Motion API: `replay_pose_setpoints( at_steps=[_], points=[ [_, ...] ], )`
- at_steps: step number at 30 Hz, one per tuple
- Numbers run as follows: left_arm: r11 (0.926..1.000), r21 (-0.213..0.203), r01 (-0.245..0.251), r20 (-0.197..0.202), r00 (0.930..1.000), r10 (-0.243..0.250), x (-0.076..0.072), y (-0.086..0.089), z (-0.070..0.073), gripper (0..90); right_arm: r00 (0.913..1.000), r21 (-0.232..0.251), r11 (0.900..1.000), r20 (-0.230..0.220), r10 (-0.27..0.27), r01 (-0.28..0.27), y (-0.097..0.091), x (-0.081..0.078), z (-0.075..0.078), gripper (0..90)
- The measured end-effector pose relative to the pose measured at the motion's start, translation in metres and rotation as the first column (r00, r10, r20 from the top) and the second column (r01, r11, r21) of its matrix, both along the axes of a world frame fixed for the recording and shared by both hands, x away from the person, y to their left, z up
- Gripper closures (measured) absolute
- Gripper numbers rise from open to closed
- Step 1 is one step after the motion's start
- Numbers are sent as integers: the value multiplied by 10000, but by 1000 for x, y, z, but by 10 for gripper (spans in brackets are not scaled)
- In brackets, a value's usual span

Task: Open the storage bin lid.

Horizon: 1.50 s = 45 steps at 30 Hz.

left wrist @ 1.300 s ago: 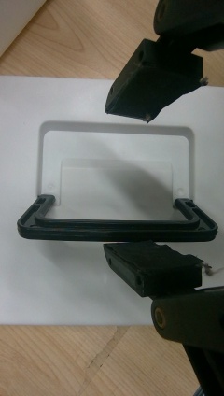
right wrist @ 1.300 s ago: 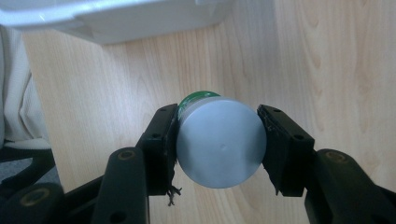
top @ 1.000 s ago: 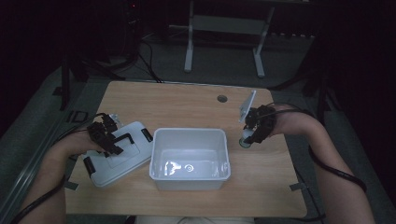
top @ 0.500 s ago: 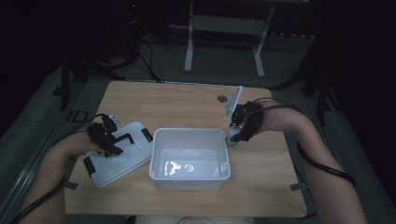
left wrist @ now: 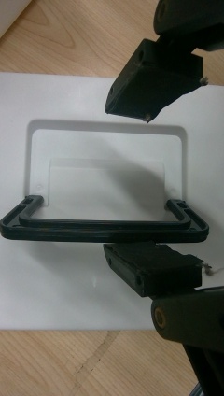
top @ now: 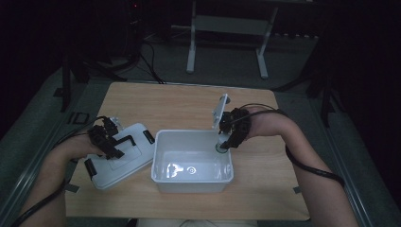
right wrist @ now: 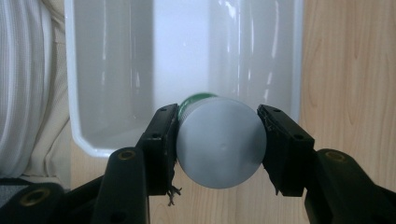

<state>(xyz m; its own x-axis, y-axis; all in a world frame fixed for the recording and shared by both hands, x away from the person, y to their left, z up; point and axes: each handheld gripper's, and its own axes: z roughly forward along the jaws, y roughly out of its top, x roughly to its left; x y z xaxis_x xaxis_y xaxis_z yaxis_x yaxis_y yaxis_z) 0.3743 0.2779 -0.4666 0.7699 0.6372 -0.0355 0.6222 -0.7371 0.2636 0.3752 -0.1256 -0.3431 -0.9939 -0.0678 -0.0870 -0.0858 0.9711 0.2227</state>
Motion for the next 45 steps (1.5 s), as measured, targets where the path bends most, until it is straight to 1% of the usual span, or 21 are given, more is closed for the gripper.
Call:
replay_pose_setpoints(
  at_steps=[3,5,8,15,16,18,19,23,25,30,34,35,39,42,45],
  points=[
    [10000,-5,-6,-7,10000,6,0,0,0,282,9999,50,9999,-68,106,-105,5,-1,-5,499],
    [10000,5,-8,1,10000,8,0,0,-1,282,9999,10,10000,-114,50,-50,9,0,-10,499],
    [10000,-4,-18,8,10000,18,0,0,-1,281,9999,-99,9999,-97,34,-35,14,1,-19,499],
    [10000,47,23,-41,10000,-22,0,1,-3,281,9997,-241,9997,-254,48,-54,22,4,-43,499],
    [10000,76,20,-30,10000,-20,0,0,-3,282,9994,-291,9996,-347,62,-72,23,5,-47,499],
    [10000,80,33,-26,10000,-33,0,0,-3,281,9993,-405,9991,-360,95,-110,26,4,-54,499],
    [10000,83,32,-25,10000,-32,0,0,-3,281,9988,-570,9983,-483,61,-88,27,4,-60,499],
    [9999,101,24,-22,10000,-23,0,0,-4,281,9985,-864,9962,-531,100,-146,30,4,-73,499],
    [10000,67,15,-48,10000,-14,0,0,-5,281,9982,-936,9955,-596,76,-132,32,4,-77,499],
    [9999,147,34,-144,9999,-32,0,-1,-8,281,9978,-971,9951,-647,129,-192,37,3,-88,499],
    [9999,147,15,-182,9998,-12,1,-1,-9,281,9965,-1219,9922,-825,153,-254,43,3,-98,499],
    [10000,98,-10,-150,9999,11,1,-1,-8,282,9966,-1332,9907,-805,165,-272,44,2,-100,499],
    [9999,126,20,-120,9999,-19,1,-1,-7,281,9962,-1603,9867,-860,136,-273,49,2,-110,499],
    [9998,168,48,-119,9999,-46,1,-1,-7,281,9940,-1810,9827,-1073,192,-386,52,1,-116,499],
    [9999,157,0,-95,10000,1,1,0,-7,282,9945,-1900,9810,-1026,208,-402,54,0,-120,499]
  ],
)
